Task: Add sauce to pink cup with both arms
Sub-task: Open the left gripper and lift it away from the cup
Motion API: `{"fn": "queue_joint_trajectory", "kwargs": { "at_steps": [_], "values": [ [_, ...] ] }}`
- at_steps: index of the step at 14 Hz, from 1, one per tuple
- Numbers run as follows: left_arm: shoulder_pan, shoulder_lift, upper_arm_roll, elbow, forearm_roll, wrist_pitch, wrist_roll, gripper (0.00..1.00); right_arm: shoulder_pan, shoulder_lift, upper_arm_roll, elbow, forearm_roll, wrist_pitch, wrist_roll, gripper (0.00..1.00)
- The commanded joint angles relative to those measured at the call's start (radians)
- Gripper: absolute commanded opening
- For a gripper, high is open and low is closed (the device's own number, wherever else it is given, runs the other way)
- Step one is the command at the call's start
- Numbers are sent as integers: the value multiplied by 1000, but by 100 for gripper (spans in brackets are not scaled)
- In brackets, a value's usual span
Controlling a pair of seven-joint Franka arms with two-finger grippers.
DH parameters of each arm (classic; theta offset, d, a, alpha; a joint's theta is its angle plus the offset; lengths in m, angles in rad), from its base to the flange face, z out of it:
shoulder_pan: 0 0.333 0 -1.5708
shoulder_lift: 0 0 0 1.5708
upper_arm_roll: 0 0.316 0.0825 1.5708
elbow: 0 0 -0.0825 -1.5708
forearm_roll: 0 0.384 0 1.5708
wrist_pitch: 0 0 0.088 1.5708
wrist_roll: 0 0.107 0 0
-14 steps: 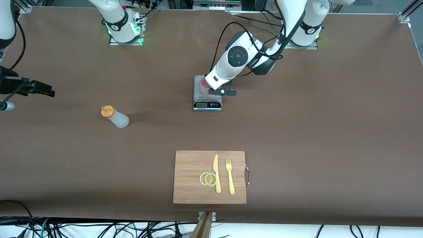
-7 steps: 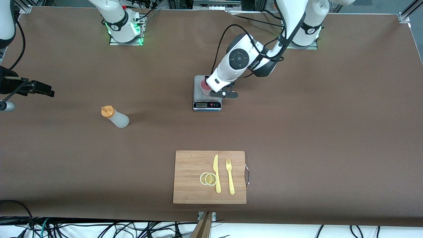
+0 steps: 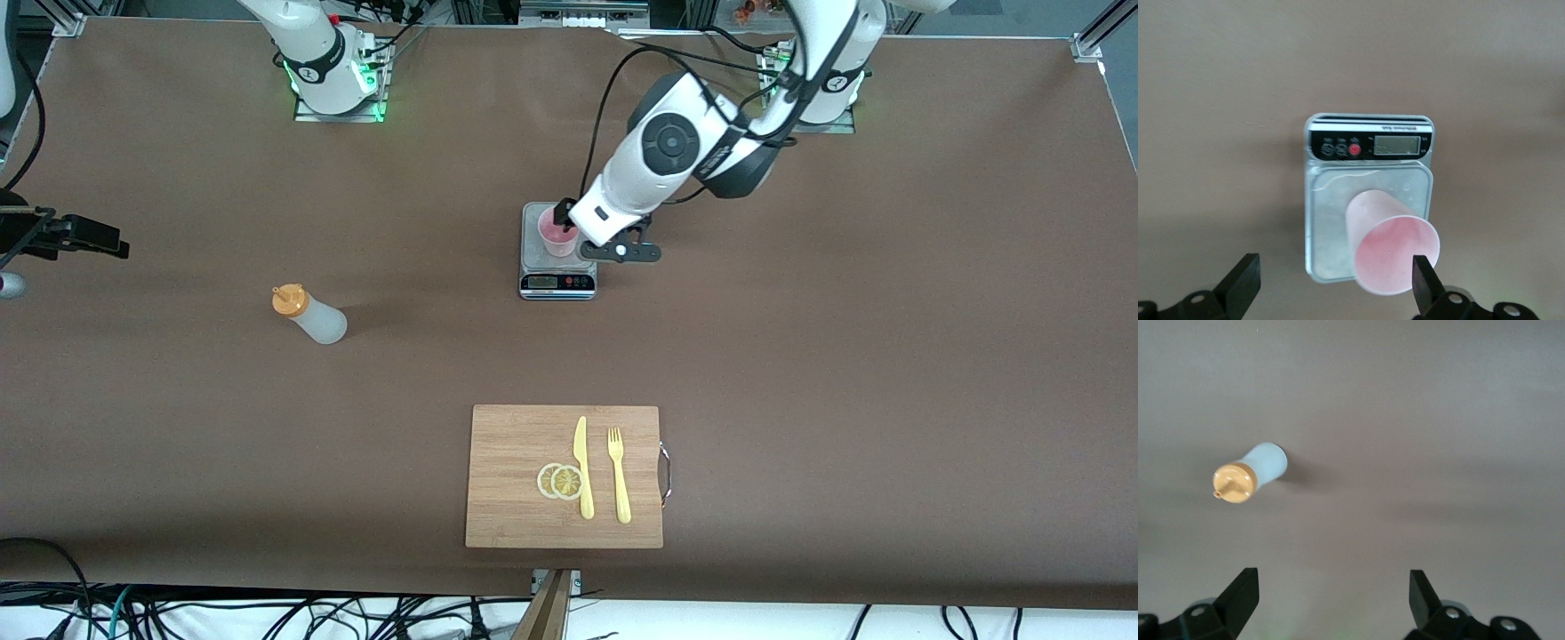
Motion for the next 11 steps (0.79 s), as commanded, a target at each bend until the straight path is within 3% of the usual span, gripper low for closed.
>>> {"fn": "queue_joint_trajectory", "kwargs": {
  "at_steps": [1, 3, 6, 11],
  "values": [
    [122, -124, -5, -36, 20, -110, 2, 100, -43, 21, 7, 15, 0, -5, -199, 100],
    [229, -185, -5, -41, 20, -176, 19, 100, -60, 30, 7, 15, 13, 0, -342, 100],
    [363, -257, 5, -38, 81, -308, 271, 100, -100, 62, 7, 10, 77, 17, -530, 100],
    [372, -314, 162, 8, 282, -414, 529, 100, -239, 170, 7, -11, 336, 11, -967, 100]
  ]
}}
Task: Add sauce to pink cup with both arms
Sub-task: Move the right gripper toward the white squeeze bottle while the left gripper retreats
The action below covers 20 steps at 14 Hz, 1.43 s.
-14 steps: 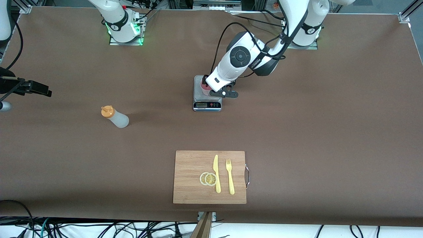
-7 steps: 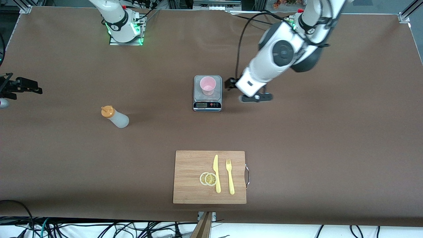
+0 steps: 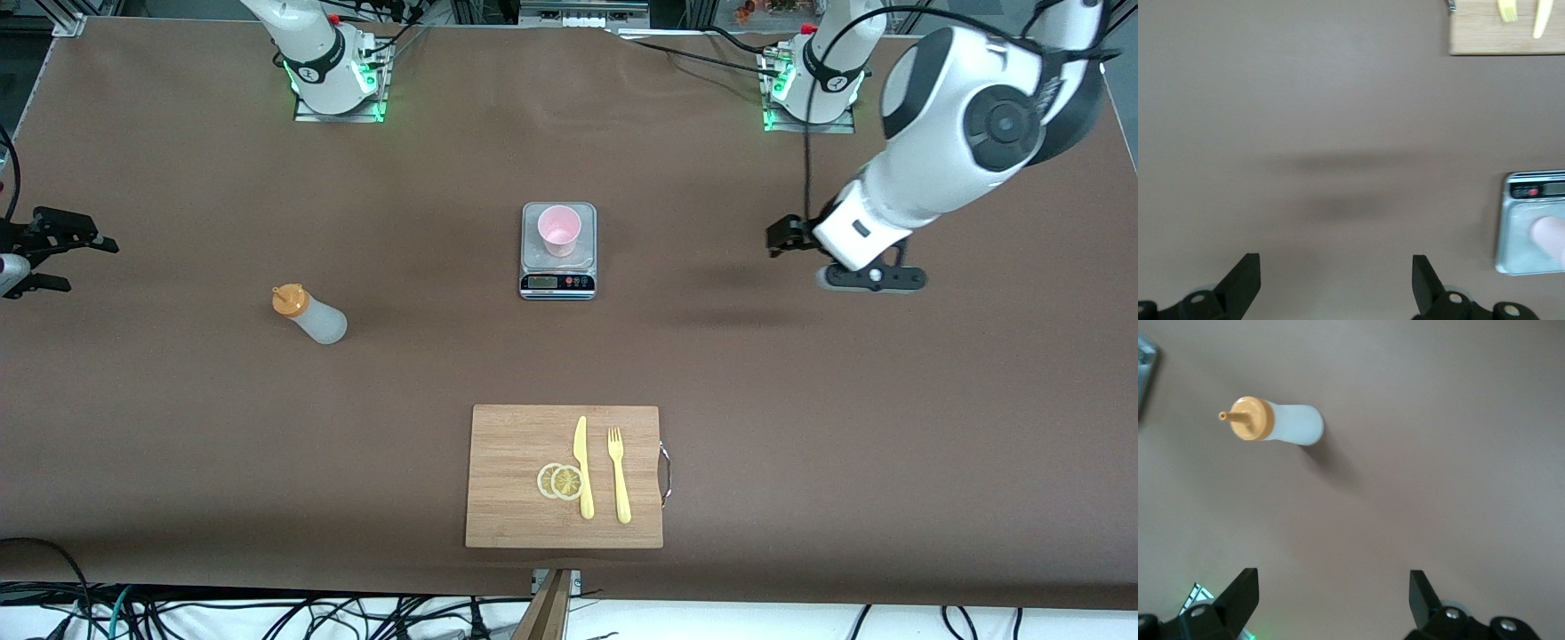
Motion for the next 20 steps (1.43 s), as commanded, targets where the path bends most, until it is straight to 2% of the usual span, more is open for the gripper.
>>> {"fn": "queue_joint_trajectory", "kwargs": {
  "at_steps": [1, 4, 7, 13, 16, 20],
  "values": [
    [-5, -33, 67, 19, 52, -37, 142, 100, -61, 40, 9, -20, 135, -11, -237, 100],
    [-5, -41, 91, 60, 141, -63, 160, 100, -92, 43, 9, -112, 267, -19, -461, 100],
    [-5, -39, 98, 69, 158, -62, 177, 100, -127, 90, 9, -190, 422, -60, -716, 100],
    [0, -42, 130, 69, 154, -62, 177, 100, -156, 224, 9, -218, 546, -166, -1156, 100],
    [3, -42, 158, 69, 146, -62, 211, 100, -162, 280, 9, -223, 582, -196, -1299, 100],
    [3, -41, 158, 69, 146, -63, 210, 100, -168, 363, 14, -223, 689, -209, -1418, 100]
  ]
}}
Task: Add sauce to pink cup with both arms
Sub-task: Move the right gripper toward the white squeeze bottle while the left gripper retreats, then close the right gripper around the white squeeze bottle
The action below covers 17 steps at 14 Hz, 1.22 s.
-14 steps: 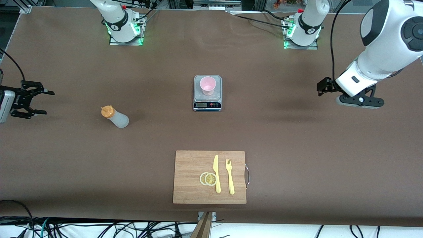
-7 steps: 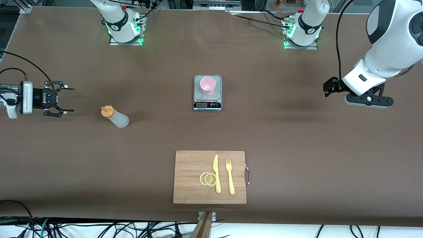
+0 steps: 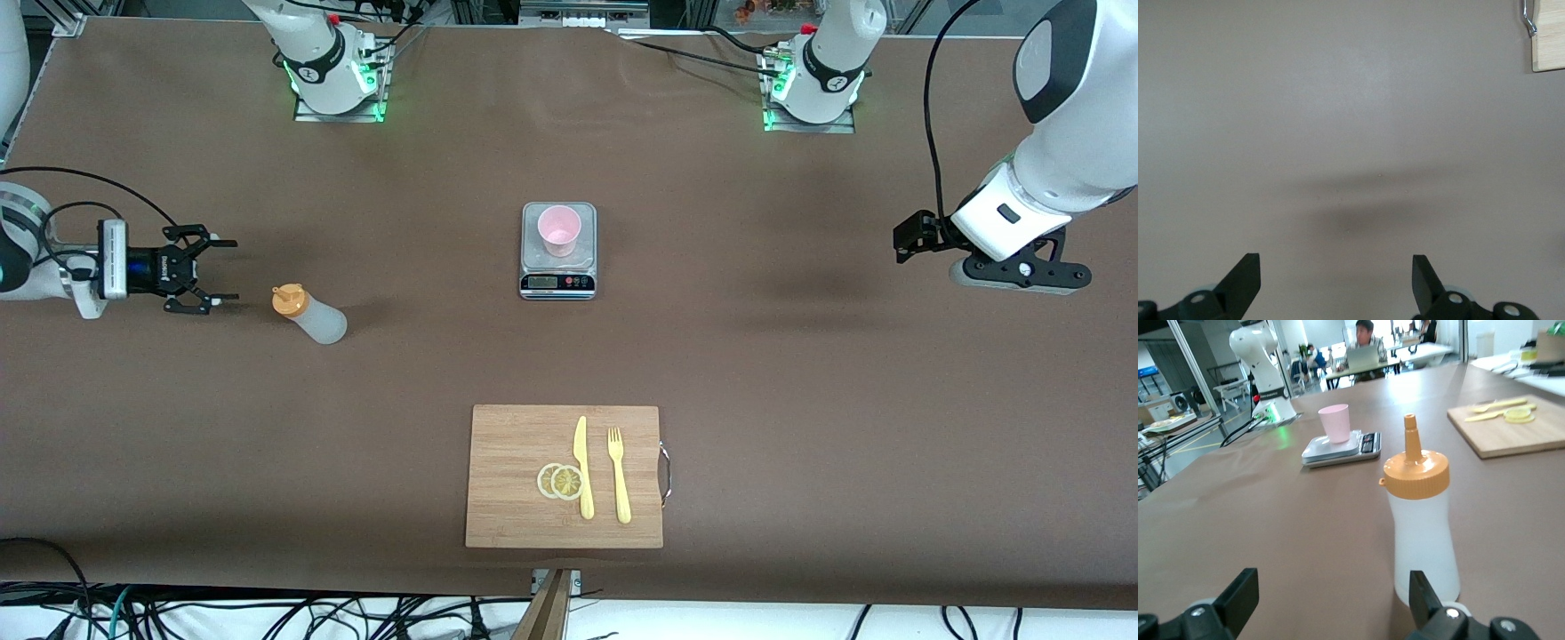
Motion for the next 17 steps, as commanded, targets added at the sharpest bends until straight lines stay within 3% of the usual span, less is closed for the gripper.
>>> {"fn": "queue_joint_trajectory", "kwargs": {
  "at_steps": [1, 8, 17],
  "values": [
    [-1, -2, 2, 14, 12, -22, 21, 100, -17, 49, 15, 1, 86, -16, -80, 100],
    [-3, -2, 1, 18, -3, -22, 8, 100, 19, 121, 40, 30, 221, -8, -153, 100],
    [2, -2, 2, 24, -3, -23, 8, 100, 75, 183, 52, 61, 263, 30, -153, 100]
  ]
}}
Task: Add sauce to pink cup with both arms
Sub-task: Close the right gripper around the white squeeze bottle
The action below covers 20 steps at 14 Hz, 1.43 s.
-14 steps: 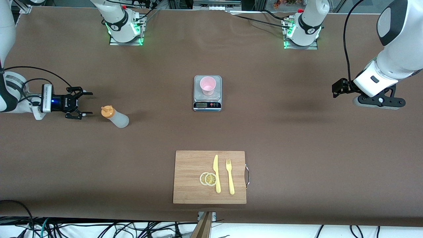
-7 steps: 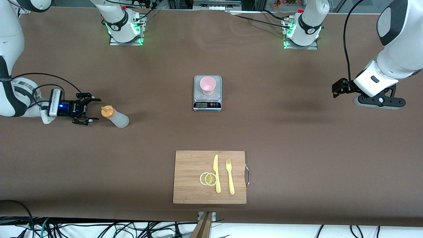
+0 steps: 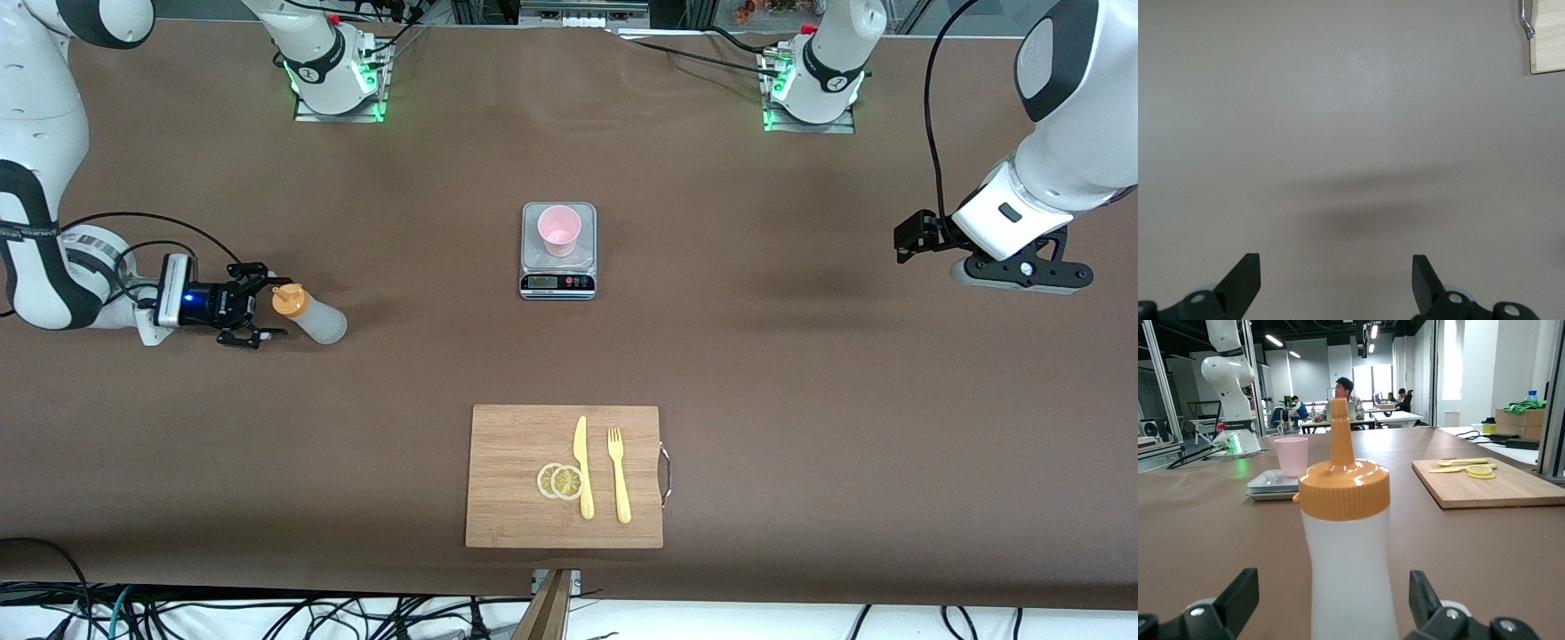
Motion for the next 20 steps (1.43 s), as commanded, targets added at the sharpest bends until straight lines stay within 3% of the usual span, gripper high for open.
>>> {"fn": "queue_joint_trajectory", "kwargs": {
  "at_steps": [1, 13, 15, 17, 18, 19, 20],
  "values": [
    [4, -2, 3, 19, -3, -32, 10, 100, 13, 33, 4, 24, 16, 0, -11, 100],
    [5, 0, 1, 19, -3, -35, 10, 100, 67, 40, 11, 24, 12, -21, -28, 100],
    [5, 0, 1, 19, -3, -35, 10, 100, 74, 40, 13, 24, 9, -21, -28, 96],
    [5, 0, 1, 19, -3, -35, 10, 100, 85, 41, 17, 29, 6, -19, -37, 79],
    [5, 0, 1, 19, -3, -35, 10, 100, 87, 41, 18, 32, 7, -19, -52, 65],
    [5, 0, 1, 19, -3, -35, 10, 100, 88, 41, 18, 33, 9, -19, -69, 49],
    [7, 0, 1, 19, -3, -35, 10, 100, 91, 41, 16, 38, 12, -16, -63, 22]
  ]
}}
